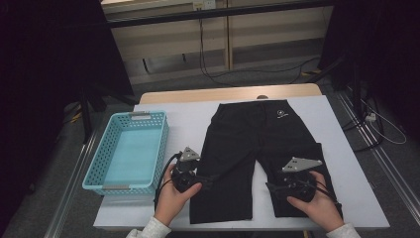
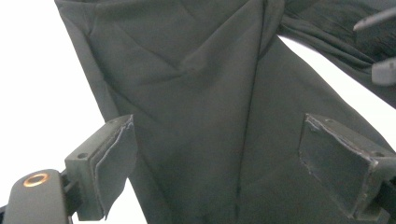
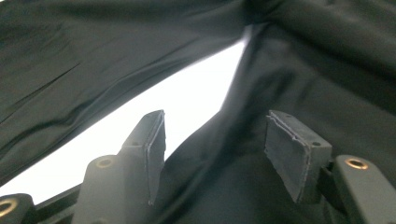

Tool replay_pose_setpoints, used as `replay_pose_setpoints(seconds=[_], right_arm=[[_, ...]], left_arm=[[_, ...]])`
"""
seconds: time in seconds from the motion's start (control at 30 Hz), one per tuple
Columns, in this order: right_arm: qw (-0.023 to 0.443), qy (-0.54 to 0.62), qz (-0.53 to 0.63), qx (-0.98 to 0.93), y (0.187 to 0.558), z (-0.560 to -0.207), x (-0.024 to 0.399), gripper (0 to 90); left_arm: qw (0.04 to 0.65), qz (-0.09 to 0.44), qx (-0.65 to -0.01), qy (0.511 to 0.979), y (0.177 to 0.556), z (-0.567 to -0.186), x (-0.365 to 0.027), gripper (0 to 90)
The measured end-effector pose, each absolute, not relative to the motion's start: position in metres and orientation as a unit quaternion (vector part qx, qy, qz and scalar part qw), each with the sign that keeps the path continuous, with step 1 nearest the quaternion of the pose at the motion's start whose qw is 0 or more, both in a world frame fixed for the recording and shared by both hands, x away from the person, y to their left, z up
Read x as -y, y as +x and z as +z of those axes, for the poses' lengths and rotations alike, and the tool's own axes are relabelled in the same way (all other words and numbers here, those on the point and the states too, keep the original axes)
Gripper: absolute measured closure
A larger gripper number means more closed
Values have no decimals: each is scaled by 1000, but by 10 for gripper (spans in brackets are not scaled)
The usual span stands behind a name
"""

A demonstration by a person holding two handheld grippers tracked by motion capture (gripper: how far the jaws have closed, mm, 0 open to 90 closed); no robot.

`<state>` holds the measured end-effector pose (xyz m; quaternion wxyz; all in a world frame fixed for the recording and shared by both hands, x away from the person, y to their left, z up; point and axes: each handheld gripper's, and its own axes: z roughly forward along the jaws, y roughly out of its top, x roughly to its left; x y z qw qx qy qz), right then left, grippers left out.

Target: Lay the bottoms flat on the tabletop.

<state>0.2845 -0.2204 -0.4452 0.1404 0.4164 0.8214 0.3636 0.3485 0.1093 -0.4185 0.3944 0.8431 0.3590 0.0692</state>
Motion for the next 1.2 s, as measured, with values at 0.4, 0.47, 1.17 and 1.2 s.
replay_pose_setpoints(seconds=[0.4, 0.47, 1.17, 1.2], right_arm=[[144, 403, 337, -839, 280, -447, 218, 804], [140, 406, 336, -838, 279, -447, 219, 882], [105, 384, 335, -854, 244, -442, 214, 851], [105, 384, 335, -854, 244, -442, 214, 851]], left_arm=[[396, 71, -360, 842, 348, -418, -109, 121], [396, 70, -360, 842, 348, -418, -110, 121], [404, 73, -363, 837, 348, -412, -113, 120], [404, 73, -363, 837, 348, -412, -113, 120]])
